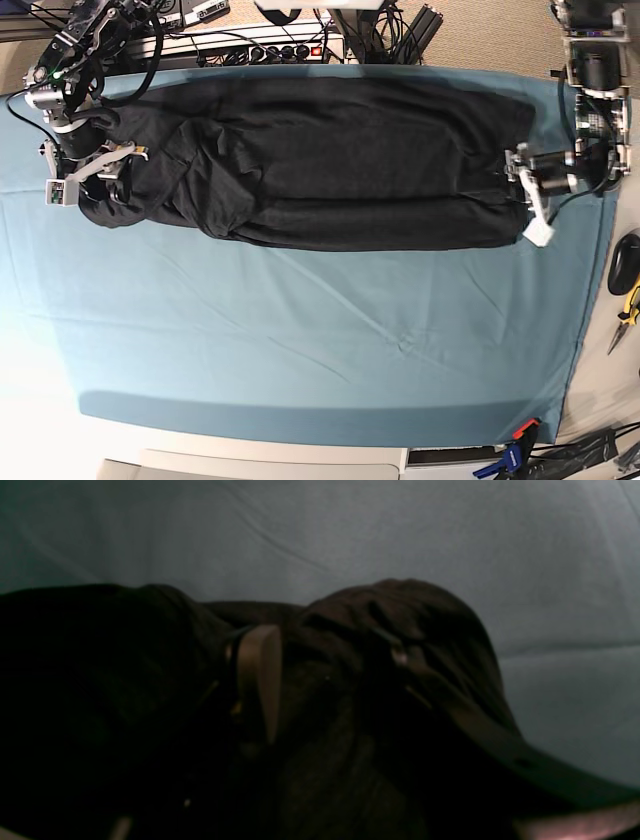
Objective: Fold the T-shirt properly
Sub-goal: 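Move the left gripper to the shirt's other side end and grasp it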
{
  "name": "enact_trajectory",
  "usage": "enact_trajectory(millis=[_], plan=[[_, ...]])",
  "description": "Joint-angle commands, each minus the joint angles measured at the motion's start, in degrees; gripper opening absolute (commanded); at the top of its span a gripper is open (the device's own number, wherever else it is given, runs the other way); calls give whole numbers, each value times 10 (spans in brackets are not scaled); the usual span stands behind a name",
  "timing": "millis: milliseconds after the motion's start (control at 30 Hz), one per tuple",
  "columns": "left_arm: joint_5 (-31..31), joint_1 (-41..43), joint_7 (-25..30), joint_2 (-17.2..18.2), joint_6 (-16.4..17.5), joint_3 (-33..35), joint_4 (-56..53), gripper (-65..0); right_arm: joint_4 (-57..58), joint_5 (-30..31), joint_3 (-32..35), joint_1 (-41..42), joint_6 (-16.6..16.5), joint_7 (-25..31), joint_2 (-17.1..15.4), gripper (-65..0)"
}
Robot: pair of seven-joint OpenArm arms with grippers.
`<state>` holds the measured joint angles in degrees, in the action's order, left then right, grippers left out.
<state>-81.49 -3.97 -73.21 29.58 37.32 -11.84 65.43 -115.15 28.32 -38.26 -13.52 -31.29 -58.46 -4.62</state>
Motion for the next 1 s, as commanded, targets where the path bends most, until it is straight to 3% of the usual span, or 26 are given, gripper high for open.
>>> enact_trajectory(millis=[0, 767, 967], plan=[[-11, -7, 6, 17, 0, -7, 7, -315, -11, 6, -3, 3, -2, 14, -8, -374], [25, -10, 43, 15, 2, -7, 7, -320, -11, 6, -3, 3, -2, 14, -8, -374], [32, -10, 57, 15, 5, -7, 7, -479, -11, 6, -3, 3, -2, 14, -8, -374]])
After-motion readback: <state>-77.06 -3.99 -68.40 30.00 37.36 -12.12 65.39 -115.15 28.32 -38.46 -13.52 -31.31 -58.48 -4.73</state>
